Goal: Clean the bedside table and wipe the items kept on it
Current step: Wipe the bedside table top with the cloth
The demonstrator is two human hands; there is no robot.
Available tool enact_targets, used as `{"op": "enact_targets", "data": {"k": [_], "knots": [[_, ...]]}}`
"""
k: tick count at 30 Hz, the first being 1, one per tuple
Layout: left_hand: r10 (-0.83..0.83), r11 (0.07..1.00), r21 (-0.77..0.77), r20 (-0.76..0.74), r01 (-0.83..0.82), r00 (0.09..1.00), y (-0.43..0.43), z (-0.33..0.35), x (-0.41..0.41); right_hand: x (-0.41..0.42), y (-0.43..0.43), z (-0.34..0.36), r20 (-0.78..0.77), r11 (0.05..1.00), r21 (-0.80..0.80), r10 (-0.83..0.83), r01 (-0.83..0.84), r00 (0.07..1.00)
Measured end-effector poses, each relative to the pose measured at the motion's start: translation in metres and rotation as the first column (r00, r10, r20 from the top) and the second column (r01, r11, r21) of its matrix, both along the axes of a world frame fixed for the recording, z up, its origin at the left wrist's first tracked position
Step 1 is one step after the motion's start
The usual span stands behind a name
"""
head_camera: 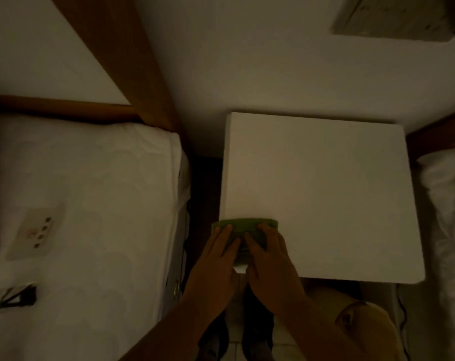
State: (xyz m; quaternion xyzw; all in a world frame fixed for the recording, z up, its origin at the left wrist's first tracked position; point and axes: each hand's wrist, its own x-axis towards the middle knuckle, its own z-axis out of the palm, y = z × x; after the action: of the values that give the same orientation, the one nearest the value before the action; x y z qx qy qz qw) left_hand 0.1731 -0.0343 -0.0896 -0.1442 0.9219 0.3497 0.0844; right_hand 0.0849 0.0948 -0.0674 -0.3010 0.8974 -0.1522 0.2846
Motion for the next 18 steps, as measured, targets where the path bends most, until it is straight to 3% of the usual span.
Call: {"op": "enact_targets", "data": {"k": [4, 7, 13, 18], "knots": [[0.215, 0.961, 0.182, -0.02, -0.208, 0.976, 0.001, 0.008, -0.007, -0.013, -0.01, 0.006, -0.055, 0.996, -0.034, 0.086, -0.088, 0.995], [0.33, 0.923, 0.212, -0.006, -0.322, 0.944, -0.002, 0.011, -0.013, -0.036, -0.025, 0.011, -0.169, 0.994, -0.019, 0.106, -0.111, 0.98], [0.231, 0.973, -0.017, 0.03, -0.23, 0.973, 0.002, 0.007, -0.003, -0.06, -0.052, 0.006, -0.12, 0.938, 0.121, 0.339, -0.325, 0.933], [0.212, 0.967, -0.179, 0.165, -0.182, 0.963, 0.024, 0.005, 0.013, -0.057, -0.043, -0.004, -0.135, 0.914, 0.191, 0.386, -0.358, 0.912]]}}
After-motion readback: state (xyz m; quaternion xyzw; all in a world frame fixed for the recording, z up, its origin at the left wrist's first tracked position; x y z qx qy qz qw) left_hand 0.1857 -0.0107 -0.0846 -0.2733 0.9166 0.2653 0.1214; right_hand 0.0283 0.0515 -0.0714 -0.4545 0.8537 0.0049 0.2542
